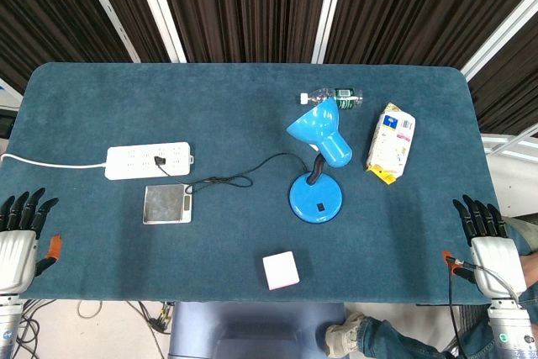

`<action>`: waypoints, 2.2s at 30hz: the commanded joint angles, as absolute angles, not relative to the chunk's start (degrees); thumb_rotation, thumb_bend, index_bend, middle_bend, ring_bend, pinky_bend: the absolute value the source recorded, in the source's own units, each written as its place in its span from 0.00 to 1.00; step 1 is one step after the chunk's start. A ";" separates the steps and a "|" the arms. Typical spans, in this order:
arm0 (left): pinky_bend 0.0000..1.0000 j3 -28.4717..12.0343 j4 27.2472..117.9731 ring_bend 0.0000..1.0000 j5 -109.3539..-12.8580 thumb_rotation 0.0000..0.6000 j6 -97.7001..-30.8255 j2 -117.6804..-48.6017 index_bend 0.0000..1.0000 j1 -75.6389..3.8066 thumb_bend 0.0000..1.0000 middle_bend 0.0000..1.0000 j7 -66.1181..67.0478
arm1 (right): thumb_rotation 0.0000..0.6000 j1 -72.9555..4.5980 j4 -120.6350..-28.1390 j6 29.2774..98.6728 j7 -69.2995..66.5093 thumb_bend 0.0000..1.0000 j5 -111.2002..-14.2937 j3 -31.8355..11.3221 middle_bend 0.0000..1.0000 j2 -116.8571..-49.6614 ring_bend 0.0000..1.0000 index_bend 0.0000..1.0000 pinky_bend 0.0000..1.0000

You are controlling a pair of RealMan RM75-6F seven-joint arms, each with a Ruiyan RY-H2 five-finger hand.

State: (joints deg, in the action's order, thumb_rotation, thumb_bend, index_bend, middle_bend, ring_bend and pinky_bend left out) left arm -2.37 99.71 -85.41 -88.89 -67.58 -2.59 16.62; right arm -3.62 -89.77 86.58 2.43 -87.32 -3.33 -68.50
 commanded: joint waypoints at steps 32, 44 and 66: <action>0.00 -2.42 100.86 0.00 -84.05 1.00 -87.69 -67.06 0.17 -2.67 0.47 0.04 15.58 | 1.00 -17.11 -99.33 64.40 5.75 0.58 -84.60 -4.72 0.67 -67.74 0.72 0.00 0.49; 0.00 -2.41 101.02 0.00 -83.77 1.00 -87.44 -66.82 0.17 -2.69 0.47 0.04 15.07 | 1.00 -25.78 -99.88 52.83 16.11 0.61 -71.89 -7.82 0.68 -74.91 0.73 0.00 0.65; 0.00 -2.36 101.41 0.00 -83.73 1.00 -87.38 -66.56 0.17 -2.65 0.47 0.04 14.64 | 1.00 -31.73 -97.57 51.08 26.12 0.61 -59.38 -6.83 0.68 -81.95 0.73 0.01 0.81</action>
State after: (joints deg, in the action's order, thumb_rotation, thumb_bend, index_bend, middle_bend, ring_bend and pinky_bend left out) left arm -2.36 101.41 -83.74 -87.38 -66.56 -2.66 14.64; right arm -31.47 -97.93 51.08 25.88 -59.81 -6.92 -81.64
